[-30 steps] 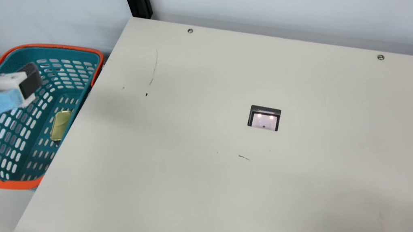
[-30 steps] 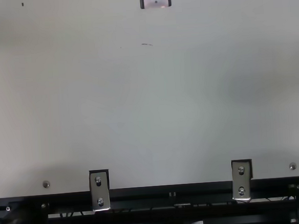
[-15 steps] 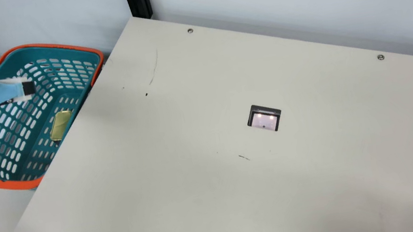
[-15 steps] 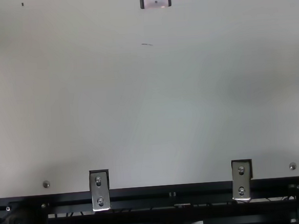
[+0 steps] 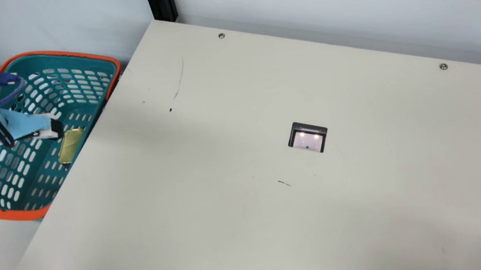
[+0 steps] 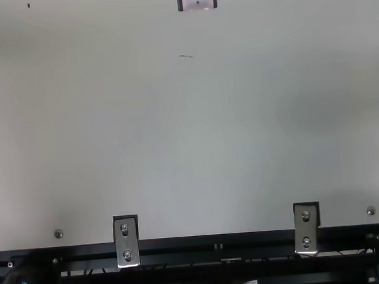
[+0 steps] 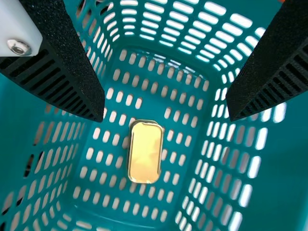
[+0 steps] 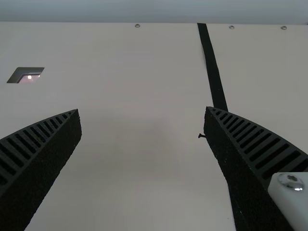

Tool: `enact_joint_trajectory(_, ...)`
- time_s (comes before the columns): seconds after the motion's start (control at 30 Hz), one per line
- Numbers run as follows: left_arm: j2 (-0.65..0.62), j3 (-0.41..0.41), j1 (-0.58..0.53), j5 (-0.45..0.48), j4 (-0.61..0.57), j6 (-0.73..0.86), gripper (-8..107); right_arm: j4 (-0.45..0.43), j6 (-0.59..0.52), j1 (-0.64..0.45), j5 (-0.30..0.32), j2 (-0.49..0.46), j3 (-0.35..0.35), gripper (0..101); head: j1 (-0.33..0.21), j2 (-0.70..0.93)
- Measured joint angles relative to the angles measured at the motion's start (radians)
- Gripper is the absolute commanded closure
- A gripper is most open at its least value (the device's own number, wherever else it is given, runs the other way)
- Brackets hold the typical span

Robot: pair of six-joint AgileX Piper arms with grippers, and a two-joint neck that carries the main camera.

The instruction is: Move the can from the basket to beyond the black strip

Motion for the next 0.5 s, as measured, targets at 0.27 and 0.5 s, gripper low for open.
enact_joint_trajectory(0.27, 0.18, -0.132, 0.0, 0.068, -0.082, 0.077, 9, 0.0, 0.0, 0.0, 0.0, 0.0, 0.0, 0, -0.005, 0.0)
enact_joint_trajectory(0.5, 0.329, -0.289, -0.004, 0.156, -0.115, 0.097, 9, 0.0, 0.0, 0.0, 0.0, 0.0, 0.0, 0, -0.005, 0.0)
